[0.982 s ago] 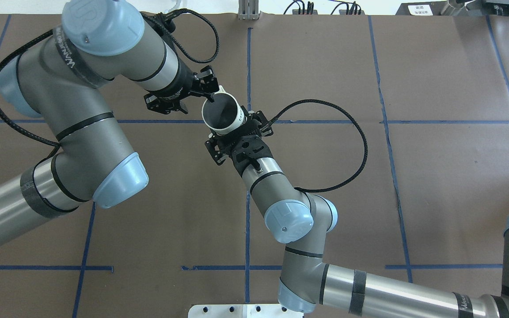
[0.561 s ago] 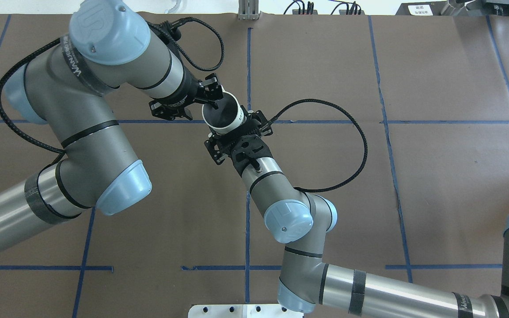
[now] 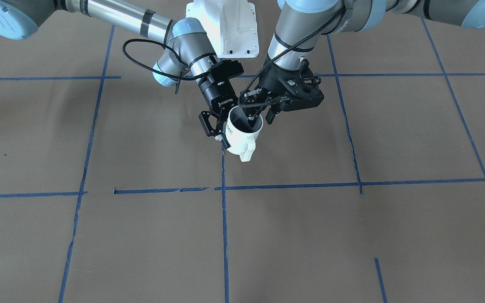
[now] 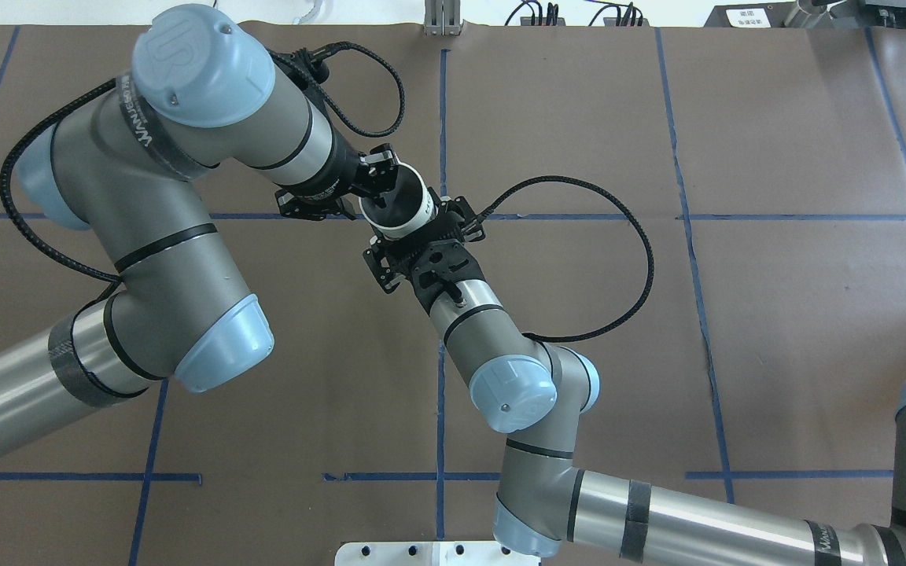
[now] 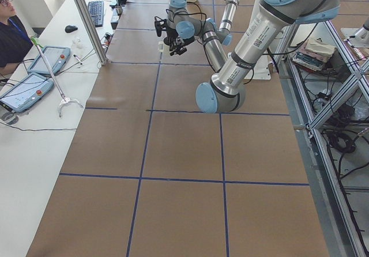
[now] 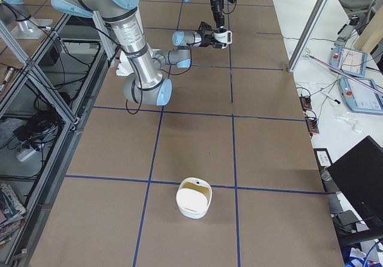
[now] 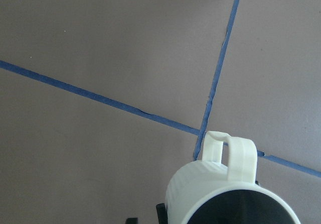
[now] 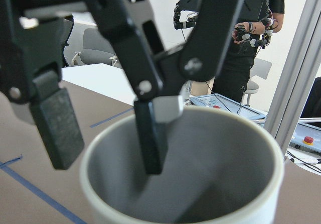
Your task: Left arm hands cup to right arm to dump lemon
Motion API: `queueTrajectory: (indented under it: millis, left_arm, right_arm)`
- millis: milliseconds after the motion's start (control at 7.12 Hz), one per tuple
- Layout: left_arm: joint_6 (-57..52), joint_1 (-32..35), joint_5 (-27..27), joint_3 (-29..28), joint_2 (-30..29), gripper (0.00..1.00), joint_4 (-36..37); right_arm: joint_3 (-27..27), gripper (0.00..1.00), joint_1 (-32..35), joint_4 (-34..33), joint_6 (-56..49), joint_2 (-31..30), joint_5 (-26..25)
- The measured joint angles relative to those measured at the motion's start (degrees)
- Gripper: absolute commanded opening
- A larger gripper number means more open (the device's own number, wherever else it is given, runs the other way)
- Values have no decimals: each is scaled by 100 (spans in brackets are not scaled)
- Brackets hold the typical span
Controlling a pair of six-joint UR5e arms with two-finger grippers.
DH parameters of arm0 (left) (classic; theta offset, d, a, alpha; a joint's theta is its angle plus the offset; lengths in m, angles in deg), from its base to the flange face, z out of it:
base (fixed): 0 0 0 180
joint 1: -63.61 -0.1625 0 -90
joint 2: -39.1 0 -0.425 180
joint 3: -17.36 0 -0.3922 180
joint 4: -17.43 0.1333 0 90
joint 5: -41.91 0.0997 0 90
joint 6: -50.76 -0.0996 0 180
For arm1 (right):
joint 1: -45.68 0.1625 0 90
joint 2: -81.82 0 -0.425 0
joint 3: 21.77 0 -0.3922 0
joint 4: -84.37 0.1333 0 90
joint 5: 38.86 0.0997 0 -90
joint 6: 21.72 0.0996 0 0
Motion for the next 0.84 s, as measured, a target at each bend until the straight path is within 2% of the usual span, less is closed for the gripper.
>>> queueTrajectory:
  millis: [842]
  left_arm:
    - [-63,26,6,-76,16,0,-1]
  right_arm:
    - [-9,100,2,10,7,-9,-8]
